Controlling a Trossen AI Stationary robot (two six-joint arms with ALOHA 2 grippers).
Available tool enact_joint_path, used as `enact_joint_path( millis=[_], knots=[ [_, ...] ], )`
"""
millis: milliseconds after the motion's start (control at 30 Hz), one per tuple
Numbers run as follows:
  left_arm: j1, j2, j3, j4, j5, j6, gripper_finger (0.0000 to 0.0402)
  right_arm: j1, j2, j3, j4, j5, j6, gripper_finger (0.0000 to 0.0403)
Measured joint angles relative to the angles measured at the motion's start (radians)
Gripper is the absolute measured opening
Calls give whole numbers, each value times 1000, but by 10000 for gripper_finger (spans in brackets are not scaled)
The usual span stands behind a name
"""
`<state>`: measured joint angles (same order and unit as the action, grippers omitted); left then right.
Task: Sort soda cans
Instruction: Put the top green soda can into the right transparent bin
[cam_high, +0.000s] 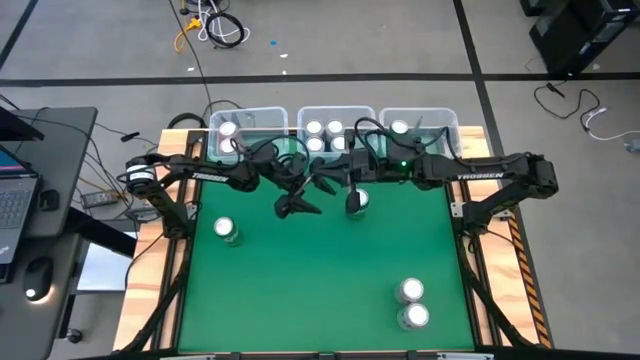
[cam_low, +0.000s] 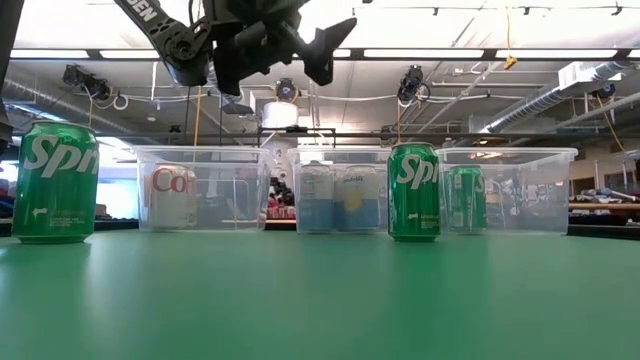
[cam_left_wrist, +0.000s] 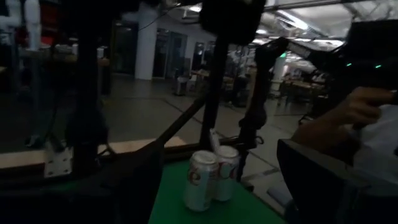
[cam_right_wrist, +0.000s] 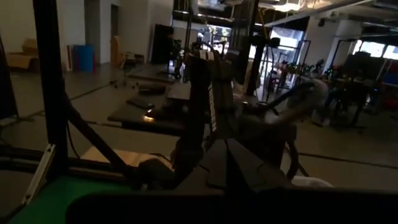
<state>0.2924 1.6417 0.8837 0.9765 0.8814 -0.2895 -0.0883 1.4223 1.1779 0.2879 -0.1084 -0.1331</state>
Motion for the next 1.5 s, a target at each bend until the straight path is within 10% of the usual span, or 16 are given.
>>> enact_joint_path(
  millis=[700,1133,1500],
  knots=[
    [117,0,0,-299,-162,235,314,50,-106,39,-726,291,105,0],
    [105,0,0,-232,-249,50,314,38,-99,38,-903,303,223,7],
    [105,0,0,-255,-270,128,253,37,-99,-84,-914,317,332,132]
  ],
)
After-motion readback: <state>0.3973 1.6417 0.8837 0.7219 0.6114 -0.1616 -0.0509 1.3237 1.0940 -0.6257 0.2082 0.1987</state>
